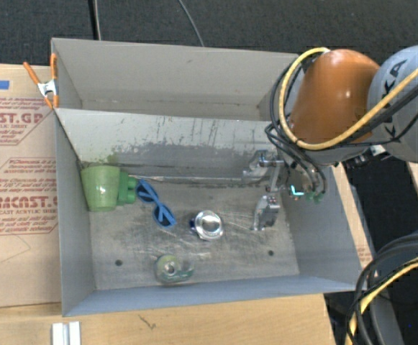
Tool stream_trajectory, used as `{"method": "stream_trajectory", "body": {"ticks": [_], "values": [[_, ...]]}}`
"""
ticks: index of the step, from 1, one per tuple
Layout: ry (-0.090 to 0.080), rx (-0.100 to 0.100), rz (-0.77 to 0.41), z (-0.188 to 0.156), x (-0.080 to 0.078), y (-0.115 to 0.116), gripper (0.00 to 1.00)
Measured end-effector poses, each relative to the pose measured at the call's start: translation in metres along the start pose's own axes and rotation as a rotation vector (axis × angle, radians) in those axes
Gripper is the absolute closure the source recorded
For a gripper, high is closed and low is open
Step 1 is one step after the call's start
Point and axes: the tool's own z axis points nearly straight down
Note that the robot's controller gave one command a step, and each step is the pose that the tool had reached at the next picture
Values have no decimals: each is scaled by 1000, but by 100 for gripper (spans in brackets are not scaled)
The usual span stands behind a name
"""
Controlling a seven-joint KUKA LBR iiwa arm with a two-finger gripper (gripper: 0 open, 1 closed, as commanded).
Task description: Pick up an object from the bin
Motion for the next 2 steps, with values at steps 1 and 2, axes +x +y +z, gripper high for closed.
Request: {"method": "stream_trajectory", "body": {"ticks": [1, 2], "values": [[-15, 2, -139, 146, -19, 36, 0], [-9, 0, -142, 117, -3, 44, 0]]}}
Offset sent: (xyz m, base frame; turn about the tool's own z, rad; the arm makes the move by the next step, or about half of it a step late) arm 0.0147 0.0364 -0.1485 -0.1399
